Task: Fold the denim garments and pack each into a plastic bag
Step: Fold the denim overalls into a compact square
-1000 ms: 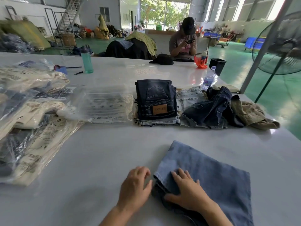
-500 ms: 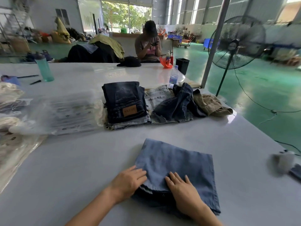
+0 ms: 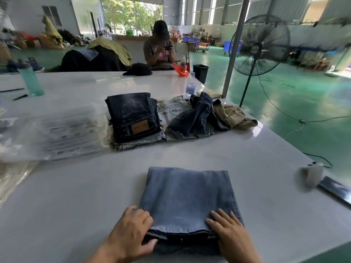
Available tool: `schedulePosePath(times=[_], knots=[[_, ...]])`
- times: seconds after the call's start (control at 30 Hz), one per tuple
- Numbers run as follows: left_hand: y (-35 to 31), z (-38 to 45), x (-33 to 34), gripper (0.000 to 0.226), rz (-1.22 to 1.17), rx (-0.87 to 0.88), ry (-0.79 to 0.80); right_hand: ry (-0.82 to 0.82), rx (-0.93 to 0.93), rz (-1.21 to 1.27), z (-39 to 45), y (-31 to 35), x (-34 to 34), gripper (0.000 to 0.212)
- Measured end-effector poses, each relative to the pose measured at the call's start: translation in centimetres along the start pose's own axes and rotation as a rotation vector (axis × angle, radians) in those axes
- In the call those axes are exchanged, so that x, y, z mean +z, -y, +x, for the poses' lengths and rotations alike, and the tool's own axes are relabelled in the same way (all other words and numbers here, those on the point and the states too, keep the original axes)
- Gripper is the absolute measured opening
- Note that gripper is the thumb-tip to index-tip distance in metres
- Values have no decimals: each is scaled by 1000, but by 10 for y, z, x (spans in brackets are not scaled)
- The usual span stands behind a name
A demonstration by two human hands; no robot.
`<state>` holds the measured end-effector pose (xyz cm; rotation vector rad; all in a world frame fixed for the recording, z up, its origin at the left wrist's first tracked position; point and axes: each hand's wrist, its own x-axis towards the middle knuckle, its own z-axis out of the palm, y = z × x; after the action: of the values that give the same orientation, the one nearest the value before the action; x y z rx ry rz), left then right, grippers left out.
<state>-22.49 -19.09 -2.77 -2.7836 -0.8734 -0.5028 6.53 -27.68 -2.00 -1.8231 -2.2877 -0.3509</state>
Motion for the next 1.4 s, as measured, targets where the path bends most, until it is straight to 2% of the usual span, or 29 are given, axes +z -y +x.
schedulePosePath(times=[0.07,0.13,0.17,0.33,0.43,0.5,0.53,0.57,0.63,0.7,0.77,0.83,0.87,0.9,0.93,0.97,1.03,1.07,1.17,1.33,1.4], knots=[[-7,13,-2,77,62,32,59,13,-47,-25,-1,-4,-2,36],[-15,27,-2,102,123,62,155,-57,-51,-54,-3,-8,5,61],[-19,31,0,104,89,57,186,-117,-55,-45,-7,-8,11,71],[-28,30,15,68,-151,-51,249,-410,-78,98,-10,0,35,61],[-28,29,23,18,-95,-34,49,-533,-30,63,1,-8,37,58],[-27,30,32,57,-7,-25,-69,-564,-20,53,2,-13,36,55],[-29,29,32,62,39,-43,-133,-559,-33,39,-1,-14,36,53],[-30,28,35,63,61,-46,-218,-532,-57,30,-5,-13,37,52],[-34,26,36,64,75,-64,-245,-445,-108,55,-14,-9,36,49],[-37,23,32,64,-9,-124,-100,-347,-118,84,-14,-8,27,47],[-30,37,17,60,-97,-201,120,-212,-114,153,7,-9,7,40],[-21,61,7,65,-206,-340,195,14,23,332,45,-5,-11,28],[-16,75,5,59,-235,-370,132,81,117,394,68,-2,-12,33],[-11,90,10,44,-226,-371,-4,110,205,409,91,2,-9,39],[-9,106,13,23,-208,-365,-70,115,246,373,115,7,1,44],[-6,119,18,27,-215,-385,-4,135,262,341,138,15,11,48],[-2,121,45,66,-156,-498,302,239,266,338,169,31,31,53],[-1,113,58,72,-145,-576,395,311,258,314,174,32,43,54],[5,92,90,78,-196,-742,373,402,349,199,164,-7,71,56],[7,87,97,85,-201,-782,426,563,846,327,142,-112,54,54],[6,90,91,83,-207,-804,430,509,959,298,132,-119,42,61]])
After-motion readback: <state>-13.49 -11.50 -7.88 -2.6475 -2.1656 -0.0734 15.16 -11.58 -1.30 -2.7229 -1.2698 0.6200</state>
